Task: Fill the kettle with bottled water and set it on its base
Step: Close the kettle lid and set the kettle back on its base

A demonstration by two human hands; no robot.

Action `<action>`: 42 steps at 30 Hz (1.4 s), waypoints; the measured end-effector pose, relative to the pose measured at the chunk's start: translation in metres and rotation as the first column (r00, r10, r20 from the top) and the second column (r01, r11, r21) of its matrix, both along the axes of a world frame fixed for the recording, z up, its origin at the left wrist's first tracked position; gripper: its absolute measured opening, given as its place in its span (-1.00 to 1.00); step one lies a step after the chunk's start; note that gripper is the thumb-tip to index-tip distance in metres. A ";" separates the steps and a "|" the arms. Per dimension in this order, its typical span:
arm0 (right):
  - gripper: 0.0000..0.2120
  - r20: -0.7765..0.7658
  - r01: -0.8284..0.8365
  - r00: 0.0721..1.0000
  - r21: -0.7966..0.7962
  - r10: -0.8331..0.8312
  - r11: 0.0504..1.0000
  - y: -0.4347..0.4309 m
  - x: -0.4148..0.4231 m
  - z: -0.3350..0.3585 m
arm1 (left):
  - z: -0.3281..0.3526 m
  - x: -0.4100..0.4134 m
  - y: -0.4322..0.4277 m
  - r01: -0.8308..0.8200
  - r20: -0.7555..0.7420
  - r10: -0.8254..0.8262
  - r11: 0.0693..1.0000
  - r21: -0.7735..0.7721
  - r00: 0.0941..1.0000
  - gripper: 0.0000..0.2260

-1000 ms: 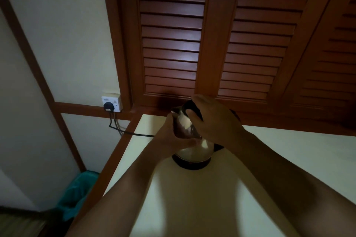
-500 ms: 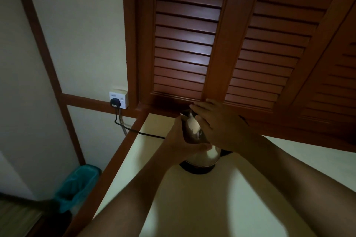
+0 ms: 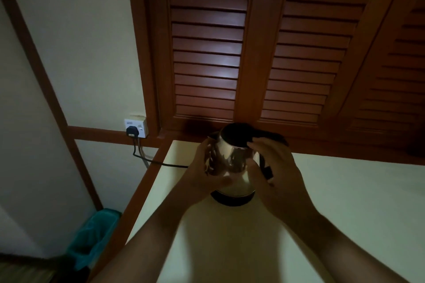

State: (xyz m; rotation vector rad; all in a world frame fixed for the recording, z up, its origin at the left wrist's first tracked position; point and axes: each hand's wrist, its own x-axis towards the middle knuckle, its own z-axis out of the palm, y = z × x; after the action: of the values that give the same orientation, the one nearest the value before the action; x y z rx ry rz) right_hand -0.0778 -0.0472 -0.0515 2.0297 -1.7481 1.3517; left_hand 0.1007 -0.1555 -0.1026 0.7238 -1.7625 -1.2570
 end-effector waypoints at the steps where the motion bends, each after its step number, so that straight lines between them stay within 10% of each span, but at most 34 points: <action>1: -0.71 0.095 0.022 0.995 0.027 -0.024 0.999 0.006 0.001 -0.008 | -0.002 0.000 0.002 0.025 -0.003 -0.025 1.000 -0.012 1.000 -0.15; 8: -0.70 0.675 0.077 0.679 0.326 -0.289 0.942 0.013 0.004 -0.048 | -0.018 -0.005 0.011 -0.003 0.005 0.003 1.000 -0.001 1.000 -0.23; 15: -0.83 0.801 -0.074 0.512 0.402 -0.311 0.913 0.001 0.000 -0.057 | -0.039 0.001 0.009 -0.048 0.070 0.039 0.990 0.130 0.997 -0.40; 19: -0.51 0.912 -0.228 0.335 0.321 -0.235 0.919 -0.003 -0.005 -0.069 | -0.041 0.004 0.004 -0.087 0.143 0.062 0.981 0.175 0.988 -0.48; 42: -0.35 0.845 -0.226 0.506 0.324 -0.173 0.919 -0.005 -0.005 -0.089 | -0.035 0.010 0.004 -0.018 0.189 -0.021 0.979 0.202 0.982 -0.57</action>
State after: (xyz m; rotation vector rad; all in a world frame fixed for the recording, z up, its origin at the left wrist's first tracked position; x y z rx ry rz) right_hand -0.0829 -0.0524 -0.1408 1.5543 -2.5459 2.5180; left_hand 0.1104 -0.1517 -0.1375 0.9882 -1.8015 -1.4232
